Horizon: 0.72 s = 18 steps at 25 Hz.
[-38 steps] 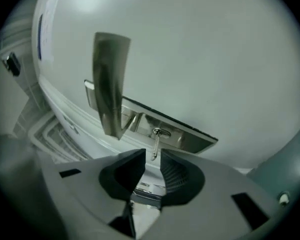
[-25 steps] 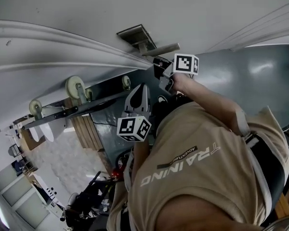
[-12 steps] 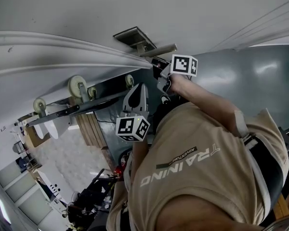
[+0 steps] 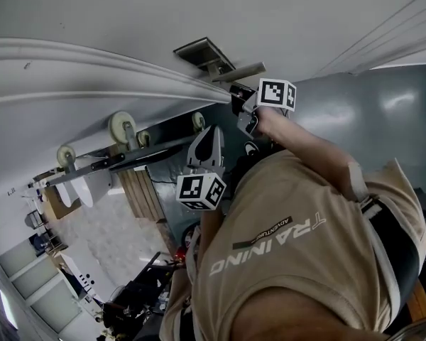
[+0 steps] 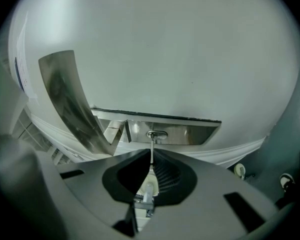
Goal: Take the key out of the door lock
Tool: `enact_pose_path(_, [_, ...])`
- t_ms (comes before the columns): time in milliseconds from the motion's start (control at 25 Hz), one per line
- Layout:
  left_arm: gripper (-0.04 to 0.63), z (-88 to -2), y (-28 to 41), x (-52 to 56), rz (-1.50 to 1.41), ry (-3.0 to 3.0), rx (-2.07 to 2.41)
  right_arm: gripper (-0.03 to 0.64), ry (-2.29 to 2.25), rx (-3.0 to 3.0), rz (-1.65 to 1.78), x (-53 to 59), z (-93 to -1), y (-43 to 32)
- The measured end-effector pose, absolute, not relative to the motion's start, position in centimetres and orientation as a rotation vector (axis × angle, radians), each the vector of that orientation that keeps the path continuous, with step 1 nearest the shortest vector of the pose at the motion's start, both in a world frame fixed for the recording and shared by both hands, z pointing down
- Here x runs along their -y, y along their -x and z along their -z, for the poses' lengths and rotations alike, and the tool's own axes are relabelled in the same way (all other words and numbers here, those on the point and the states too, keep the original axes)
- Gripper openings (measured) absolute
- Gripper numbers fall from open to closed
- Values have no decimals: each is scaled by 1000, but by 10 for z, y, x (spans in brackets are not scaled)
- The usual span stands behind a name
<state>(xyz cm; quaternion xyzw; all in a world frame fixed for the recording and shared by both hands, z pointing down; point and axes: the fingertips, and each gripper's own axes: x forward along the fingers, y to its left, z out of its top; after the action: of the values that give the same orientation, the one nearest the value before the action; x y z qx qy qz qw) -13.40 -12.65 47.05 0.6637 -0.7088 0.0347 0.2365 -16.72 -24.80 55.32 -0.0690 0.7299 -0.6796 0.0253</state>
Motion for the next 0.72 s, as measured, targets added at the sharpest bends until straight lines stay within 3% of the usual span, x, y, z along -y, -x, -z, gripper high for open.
enact_pose_path(720, [6,-473,132,121,-85,-1835,1944,28,234,-2215,2096,246,-555,177])
